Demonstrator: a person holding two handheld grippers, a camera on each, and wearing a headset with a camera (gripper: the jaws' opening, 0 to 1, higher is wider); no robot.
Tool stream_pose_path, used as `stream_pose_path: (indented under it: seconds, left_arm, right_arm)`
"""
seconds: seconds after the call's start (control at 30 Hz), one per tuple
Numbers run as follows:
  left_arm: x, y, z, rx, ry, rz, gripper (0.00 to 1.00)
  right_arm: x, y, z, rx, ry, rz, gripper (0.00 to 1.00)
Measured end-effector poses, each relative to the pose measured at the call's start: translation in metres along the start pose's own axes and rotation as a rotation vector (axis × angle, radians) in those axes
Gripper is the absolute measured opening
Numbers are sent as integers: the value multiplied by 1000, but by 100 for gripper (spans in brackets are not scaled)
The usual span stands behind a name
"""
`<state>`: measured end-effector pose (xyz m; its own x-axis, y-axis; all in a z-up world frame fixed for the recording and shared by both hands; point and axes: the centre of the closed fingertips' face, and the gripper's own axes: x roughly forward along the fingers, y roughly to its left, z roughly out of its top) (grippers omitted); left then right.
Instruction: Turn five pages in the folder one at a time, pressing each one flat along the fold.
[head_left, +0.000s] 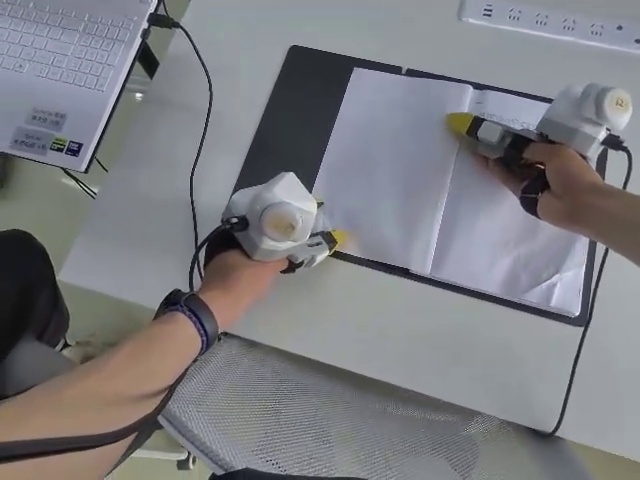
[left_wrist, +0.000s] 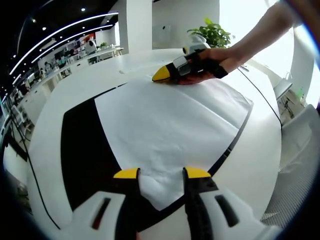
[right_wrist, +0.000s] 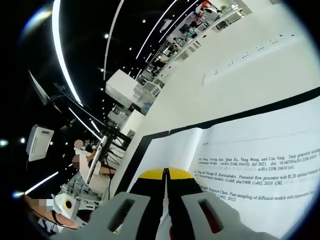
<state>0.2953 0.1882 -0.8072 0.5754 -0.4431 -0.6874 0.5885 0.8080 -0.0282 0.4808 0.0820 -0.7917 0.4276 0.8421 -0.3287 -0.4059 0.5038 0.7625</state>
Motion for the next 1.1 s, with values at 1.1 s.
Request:
stream_pose_path:
  seconds: [1.1]
  left_arm:
    - [-2, 2, 3, -11, -9, -6, 32]
  right_arm:
    - [17, -30, 25, -51, 62, -13, 0]
